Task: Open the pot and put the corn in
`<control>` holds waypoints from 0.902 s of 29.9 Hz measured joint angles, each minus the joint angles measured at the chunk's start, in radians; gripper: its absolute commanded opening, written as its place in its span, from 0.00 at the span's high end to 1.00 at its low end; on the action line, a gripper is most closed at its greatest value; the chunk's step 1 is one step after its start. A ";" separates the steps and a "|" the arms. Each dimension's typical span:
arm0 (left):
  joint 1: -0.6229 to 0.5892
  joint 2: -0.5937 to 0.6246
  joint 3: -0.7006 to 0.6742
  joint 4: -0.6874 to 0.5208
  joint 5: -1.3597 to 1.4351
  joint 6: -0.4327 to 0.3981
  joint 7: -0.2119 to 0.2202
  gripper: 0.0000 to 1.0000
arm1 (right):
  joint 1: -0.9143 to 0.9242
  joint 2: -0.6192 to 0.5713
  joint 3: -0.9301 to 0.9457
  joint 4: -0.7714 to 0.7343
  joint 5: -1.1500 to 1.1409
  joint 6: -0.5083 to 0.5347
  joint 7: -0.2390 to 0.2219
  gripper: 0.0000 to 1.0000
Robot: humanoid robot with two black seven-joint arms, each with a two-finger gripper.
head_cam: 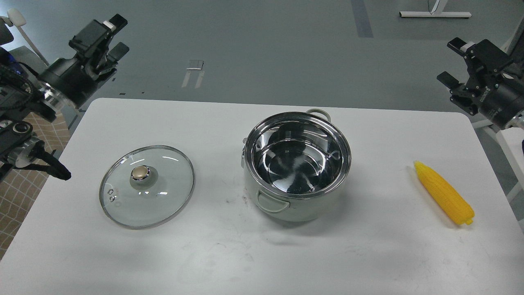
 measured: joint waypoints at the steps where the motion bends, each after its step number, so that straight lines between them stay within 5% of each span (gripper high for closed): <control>1: -0.002 -0.026 -0.017 0.005 -0.009 -0.004 0.006 0.03 | 0.002 -0.024 -0.017 0.008 -0.080 -0.007 0.000 0.00; 9: -0.005 -0.162 -0.053 0.018 -0.014 -0.009 0.027 0.03 | -0.009 -0.151 -0.207 0.019 -0.608 -0.199 0.000 0.00; 17: -0.006 -0.189 -0.057 0.018 0.008 -0.010 0.027 0.03 | -0.077 -0.171 -0.275 0.002 -0.759 -0.244 0.000 0.00; 27: 0.005 -0.189 -0.057 0.007 0.007 -0.012 0.027 0.03 | -0.105 -0.039 -0.300 -0.103 -0.837 -0.247 0.000 0.01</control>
